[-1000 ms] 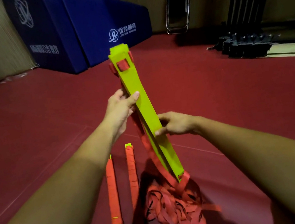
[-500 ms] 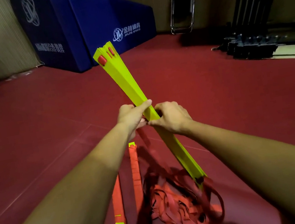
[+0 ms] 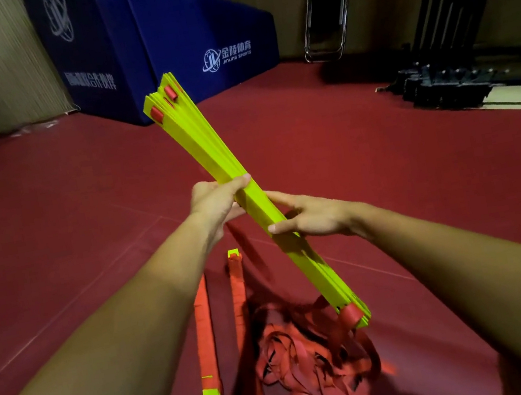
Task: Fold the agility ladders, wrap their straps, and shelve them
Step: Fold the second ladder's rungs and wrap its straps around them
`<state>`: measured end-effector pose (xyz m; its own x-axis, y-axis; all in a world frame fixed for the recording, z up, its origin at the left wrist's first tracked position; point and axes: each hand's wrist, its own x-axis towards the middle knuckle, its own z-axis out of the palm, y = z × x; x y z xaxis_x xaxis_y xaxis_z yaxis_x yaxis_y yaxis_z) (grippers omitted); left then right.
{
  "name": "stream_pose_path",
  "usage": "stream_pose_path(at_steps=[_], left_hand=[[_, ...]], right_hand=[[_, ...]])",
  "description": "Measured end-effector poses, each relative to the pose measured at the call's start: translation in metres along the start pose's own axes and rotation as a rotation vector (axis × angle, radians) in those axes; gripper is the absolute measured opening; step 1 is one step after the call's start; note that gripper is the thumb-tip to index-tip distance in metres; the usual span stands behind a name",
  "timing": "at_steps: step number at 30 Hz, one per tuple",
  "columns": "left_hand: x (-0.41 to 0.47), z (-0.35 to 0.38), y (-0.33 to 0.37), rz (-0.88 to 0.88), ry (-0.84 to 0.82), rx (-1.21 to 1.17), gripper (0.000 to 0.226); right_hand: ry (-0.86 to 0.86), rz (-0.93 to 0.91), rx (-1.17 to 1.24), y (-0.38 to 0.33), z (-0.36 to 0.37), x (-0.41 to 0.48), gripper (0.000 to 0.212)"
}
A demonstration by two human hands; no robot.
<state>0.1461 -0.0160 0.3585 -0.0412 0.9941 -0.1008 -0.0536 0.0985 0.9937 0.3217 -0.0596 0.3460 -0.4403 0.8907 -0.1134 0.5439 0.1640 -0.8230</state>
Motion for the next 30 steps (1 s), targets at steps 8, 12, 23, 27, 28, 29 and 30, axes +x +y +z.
stream_pose_path(at_steps=[8, 12, 23, 27, 28, 29, 30], left_hand=[[-0.003, -0.002, -0.001, -0.015, -0.021, -0.128, 0.017], [-0.005, -0.002, 0.001, -0.016, -0.036, -0.176, 0.017], [-0.017, 0.018, -0.005, -0.205, -0.153, 0.150, 0.026], [-0.017, 0.026, -0.018, -0.191, -0.043, 0.171, 0.021], [-0.016, 0.026, -0.019, -0.178, -0.035, 0.169, 0.017], [-0.014, 0.025, -0.020, -0.170, -0.019, 0.173, 0.014], [-0.012, 0.023, -0.021, -0.165, 0.004, 0.171, 0.012]], right_hand=[[0.091, -0.081, 0.169, 0.002, 0.003, 0.001, 0.070], [0.034, -0.015, 0.299, 0.002, 0.001, 0.001, 0.074], [0.306, -0.002, 0.030, 0.004, 0.002, 0.015, 0.071], [0.358, 0.109, -0.213, 0.009, 0.008, 0.017, 0.071], [0.360, 0.132, -0.206, 0.011, 0.008, 0.019, 0.073], [0.350, 0.140, -0.187, 0.010, 0.007, 0.020, 0.074], [0.315, 0.138, -0.157, 0.009, 0.005, 0.020, 0.072]])
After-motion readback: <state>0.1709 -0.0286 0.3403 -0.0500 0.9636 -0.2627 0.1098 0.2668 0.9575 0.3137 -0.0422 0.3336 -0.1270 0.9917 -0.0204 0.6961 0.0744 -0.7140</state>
